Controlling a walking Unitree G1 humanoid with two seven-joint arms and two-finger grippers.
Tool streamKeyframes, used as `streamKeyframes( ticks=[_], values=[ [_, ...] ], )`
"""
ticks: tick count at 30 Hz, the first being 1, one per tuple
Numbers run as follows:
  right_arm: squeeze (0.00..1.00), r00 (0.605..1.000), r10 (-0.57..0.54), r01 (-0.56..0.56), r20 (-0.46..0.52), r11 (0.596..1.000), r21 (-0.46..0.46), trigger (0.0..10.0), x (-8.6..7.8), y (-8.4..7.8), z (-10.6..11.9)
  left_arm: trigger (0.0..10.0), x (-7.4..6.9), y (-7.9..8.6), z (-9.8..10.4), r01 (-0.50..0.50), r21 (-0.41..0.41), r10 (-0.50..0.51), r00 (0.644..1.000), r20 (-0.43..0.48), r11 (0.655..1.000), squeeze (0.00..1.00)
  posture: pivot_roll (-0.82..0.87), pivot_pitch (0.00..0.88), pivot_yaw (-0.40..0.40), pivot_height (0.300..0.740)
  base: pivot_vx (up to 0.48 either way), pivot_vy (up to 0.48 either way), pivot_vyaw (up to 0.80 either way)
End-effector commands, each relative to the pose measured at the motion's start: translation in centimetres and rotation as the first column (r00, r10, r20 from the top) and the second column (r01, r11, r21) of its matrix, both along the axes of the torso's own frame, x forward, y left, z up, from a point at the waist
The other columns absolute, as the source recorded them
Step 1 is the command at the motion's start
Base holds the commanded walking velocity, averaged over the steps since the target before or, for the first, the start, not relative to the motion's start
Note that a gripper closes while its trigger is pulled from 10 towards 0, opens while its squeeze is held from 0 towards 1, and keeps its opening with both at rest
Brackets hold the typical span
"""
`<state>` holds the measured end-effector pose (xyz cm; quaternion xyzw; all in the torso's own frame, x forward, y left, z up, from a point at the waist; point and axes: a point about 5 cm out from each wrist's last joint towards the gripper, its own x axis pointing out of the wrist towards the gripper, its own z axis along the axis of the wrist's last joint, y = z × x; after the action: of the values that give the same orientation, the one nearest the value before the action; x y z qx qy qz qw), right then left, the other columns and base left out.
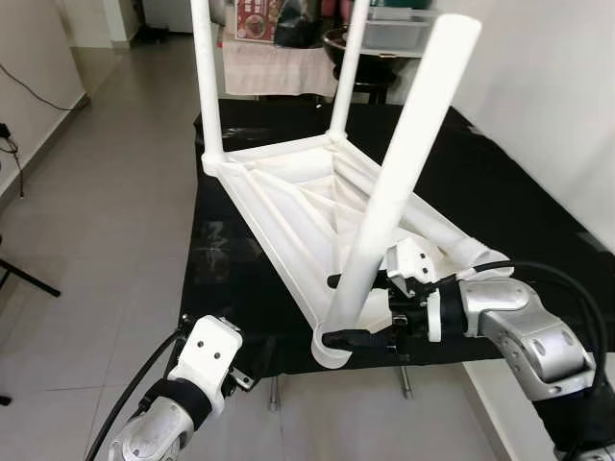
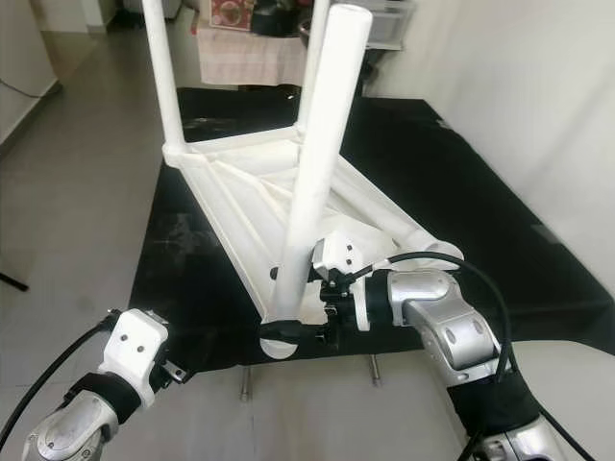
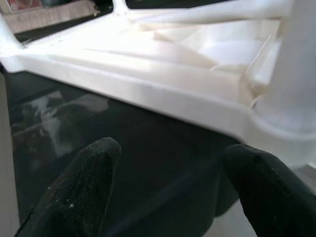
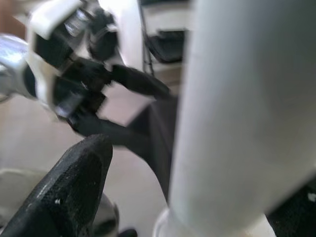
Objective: Building children table
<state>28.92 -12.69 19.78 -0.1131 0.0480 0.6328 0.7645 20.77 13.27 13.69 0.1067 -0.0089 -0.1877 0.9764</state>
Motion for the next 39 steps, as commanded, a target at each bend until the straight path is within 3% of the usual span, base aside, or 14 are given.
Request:
streamKeyframes(
  ticks=[1,2,3,7,12,16,22,27,29,32,33,36,39],
  values=[
    [0.0,1.0,0.012,-0.012,0.028,1.0,-0.009,10.0,0.3,1.1,0.0,10.0,-0.1,-0.1,-0.3,0.006,0.004,-0.006,1.0,-0.017,1.0,0.0,-0.23,0.087,-0.097,0.74,0.0,0.0,0.0],
    [0.0,0.994,-0.065,0.061,0.085,0.997,0.046,10.0,2.0,4.2,0.2,10.0,-0.2,-0.1,-0.3,0.005,0.009,-0.005,1.0,-0.018,1.0,0.0,-0.22,0.088,-0.094,0.74,0.0,0.0,0.0],
    [0.0,0.994,-0.065,0.061,0.085,0.997,0.046,10.0,2.0,4.2,0.2,10.0,-0.2,-0.1,-0.3,0.005,0.009,-0.005,1.0,-0.018,1.0,0.0,-0.22,0.088,-0.094,0.74,0.0,0.0,0.0],
    [0.0,0.961,-0.254,0.237,0.111,0.96,0.151,10.0,4.5,8.3,1.3,10.0,-0.3,0.0,-0.3,0.006,0.021,-0.005,1.0,-0.018,1.0,0.0,-0.21,0.086,-0.1,0.74,0.0,0.0,0.0],
    [0.0,0.947,-0.302,0.279,0.108,0.941,0.189,10.0,5.0,10.1,1.9,10.0,-0.3,-0.1,-0.3,0.009,0.026,-0.008,1.0,-0.019,1.0,0.0,-0.2,0.08,-0.102,0.74,0.0,0.0,0.0],
    [0.0,0.93,-0.345,0.314,0.129,0.925,0.214,10.0,5.3,13.0,2.3,10.0,-0.3,-0.3,-0.5,0.014,0.04,-0.013,1.0,-0.021,0.999,0.0,-0.17,0.063,-0.108,0.74,0.0,0.0,0.0],
    [0.0,0.943,-0.324,0.294,0.077,0.918,0.265,10.0,4.7,15.1,2.3,10.0,-0.4,-0.5,-0.7,0.019,0.048,-0.018,1.0,-0.025,0.999,0.0,-0.17,0.047,-0.11,0.74,0.0,0.0,0.0],
    [0.0,0.961,-0.275,0.256,0.025,0.92,0.296,10.0,4.1,14.9,1.9,10.0,-0.3,-0.6,-0.8,0.03,0.059,-0.028,0.999,-0.027,0.998,0.0,-0.17,0.038,-0.106,0.74,0.0,0.0,0.0],
    [0.0,0.977,-0.213,0.198,0.024,0.938,0.285,10.0,3.9,13.2,1.4,10.0,-0.1,-0.6,-0.8,0.032,0.063,-0.03,0.999,-0.021,0.998,0.0,-0.18,0.038,-0.1,0.74,0.0,0.0,0.0],
    [0.0,0.979,-0.202,0.187,0.024,0.941,0.284,10.0,4.0,12.2,1.3,10.0,0.0,-0.5,-0.7,0.031,0.064,-0.03,0.999,-0.02,0.997,0.0,-0.19,0.034,-0.1,0.74,0.0,0.0,0.0],
    [0.0,0.982,-0.185,0.171,0.023,0.945,0.28,10.0,4.0,11.0,1.1,10.0,0.1,-0.5,-0.7,0.031,0.066,-0.03,0.999,-0.018,0.997,0.0,-0.2,0.034,-0.098,0.74,0.0,0.0,0.0],
    [0.0,0.984,-0.177,0.162,0.032,0.948,0.274,10.0,4.1,10.0,1.0,10.0,0.1,-0.5,-0.8,0.033,0.067,-0.032,0.999,-0.017,0.997,0.0,-0.2,0.032,-0.098,0.74,0.0,0.0,0.0],
    [0.0,0.987,-0.147,0.128,0.067,0.964,0.233,10.0,3.9,6.6,0.6,10.0,0.3,-0.4,-0.6,0.032,0.07,-0.031,0.999,-0.01,0.997,0.0,-0.2,0.033,-0.093,0.74,0.0,0.0,0.0]
  ],
)
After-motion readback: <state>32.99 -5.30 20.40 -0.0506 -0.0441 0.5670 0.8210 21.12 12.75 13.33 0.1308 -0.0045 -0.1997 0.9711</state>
